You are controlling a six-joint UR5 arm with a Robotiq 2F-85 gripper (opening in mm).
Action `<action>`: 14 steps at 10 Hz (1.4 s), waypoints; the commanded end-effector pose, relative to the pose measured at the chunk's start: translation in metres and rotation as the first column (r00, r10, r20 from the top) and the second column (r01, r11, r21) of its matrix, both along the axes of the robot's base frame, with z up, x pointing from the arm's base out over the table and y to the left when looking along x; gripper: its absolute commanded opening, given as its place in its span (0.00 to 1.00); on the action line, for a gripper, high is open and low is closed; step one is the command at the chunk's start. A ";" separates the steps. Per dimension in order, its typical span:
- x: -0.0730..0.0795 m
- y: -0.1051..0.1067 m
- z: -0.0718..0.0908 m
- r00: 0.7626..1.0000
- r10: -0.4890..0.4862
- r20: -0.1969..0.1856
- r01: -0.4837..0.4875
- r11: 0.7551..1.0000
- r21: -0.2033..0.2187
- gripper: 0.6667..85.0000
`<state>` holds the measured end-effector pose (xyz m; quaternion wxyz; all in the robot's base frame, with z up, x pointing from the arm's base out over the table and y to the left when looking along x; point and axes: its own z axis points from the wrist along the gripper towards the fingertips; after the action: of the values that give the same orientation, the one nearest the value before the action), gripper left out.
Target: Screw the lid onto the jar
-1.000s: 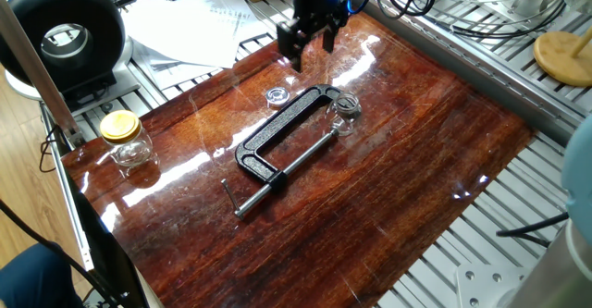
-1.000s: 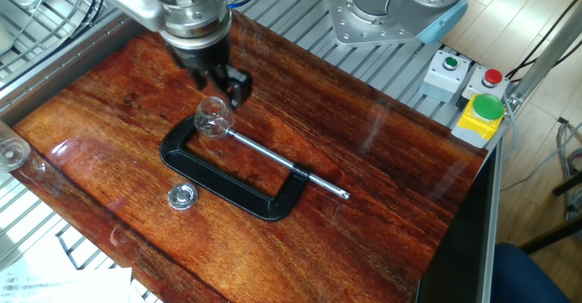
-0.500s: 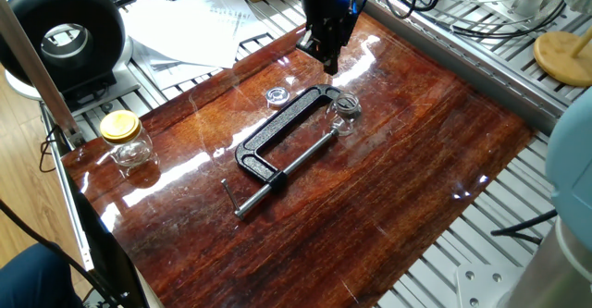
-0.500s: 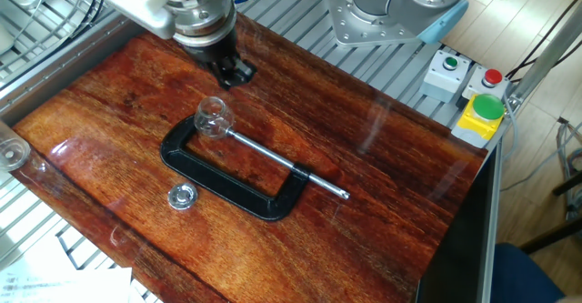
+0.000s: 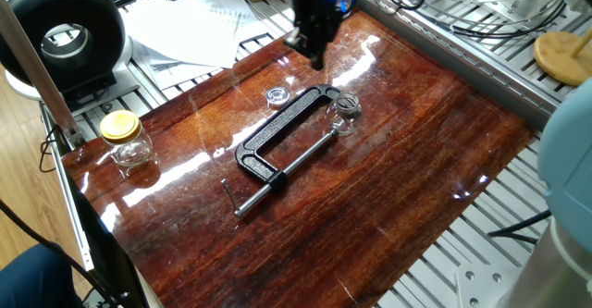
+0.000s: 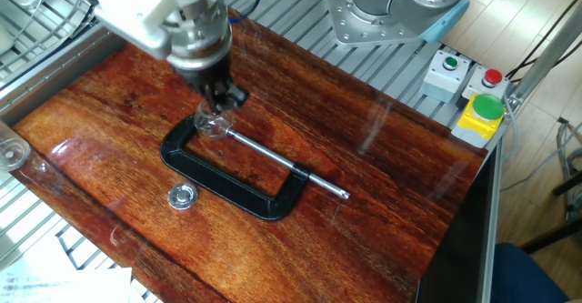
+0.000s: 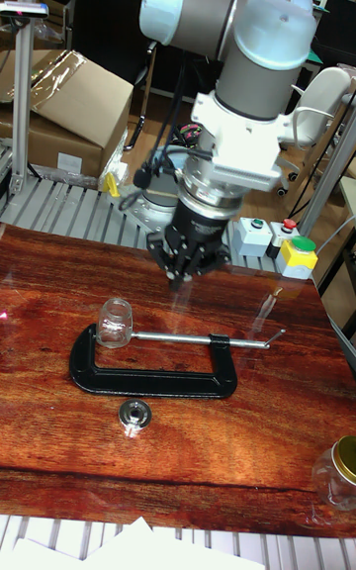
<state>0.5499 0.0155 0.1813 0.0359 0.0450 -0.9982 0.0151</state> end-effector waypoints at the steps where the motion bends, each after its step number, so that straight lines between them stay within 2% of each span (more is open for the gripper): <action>1: 0.016 0.018 -0.004 1.000 0.007 0.029 -0.008 0.999 0.036 0.00; 6: 0.010 0.021 0.005 1.000 0.011 0.022 -0.013 0.998 0.064 0.00; 10: 0.009 0.038 0.018 1.000 0.011 0.015 -0.012 0.994 0.107 0.00; 14: 0.001 0.043 0.027 1.000 0.027 0.005 -0.027 0.992 0.123 0.00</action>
<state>0.5545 0.0511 0.2010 0.0298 0.0561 -0.9974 -0.0335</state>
